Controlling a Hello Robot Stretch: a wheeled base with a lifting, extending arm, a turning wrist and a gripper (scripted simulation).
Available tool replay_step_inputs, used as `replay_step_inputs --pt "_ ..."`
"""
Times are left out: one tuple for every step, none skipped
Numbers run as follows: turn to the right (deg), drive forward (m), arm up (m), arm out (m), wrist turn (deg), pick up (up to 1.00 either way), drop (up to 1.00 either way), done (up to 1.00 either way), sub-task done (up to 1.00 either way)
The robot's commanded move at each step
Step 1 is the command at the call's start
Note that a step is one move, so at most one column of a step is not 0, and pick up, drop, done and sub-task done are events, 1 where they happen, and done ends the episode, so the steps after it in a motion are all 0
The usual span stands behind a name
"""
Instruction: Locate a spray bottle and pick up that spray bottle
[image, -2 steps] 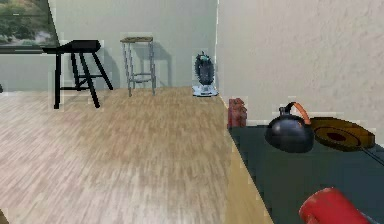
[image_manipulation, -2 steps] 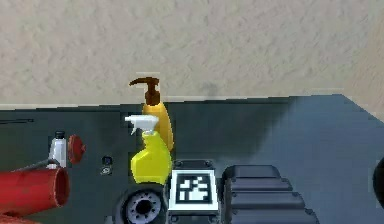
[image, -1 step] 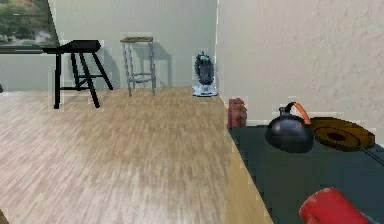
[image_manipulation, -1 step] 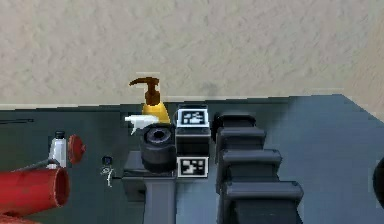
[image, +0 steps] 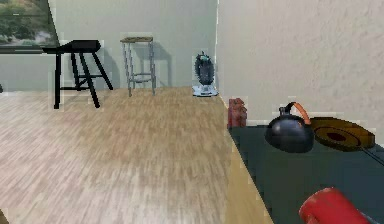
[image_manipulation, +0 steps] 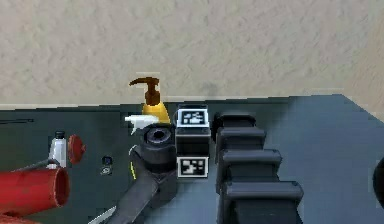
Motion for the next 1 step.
replay_step_inputs --pt "0.0 0.00 0.00 0.00 45.0 0.00 0.00 0.00 0.00"
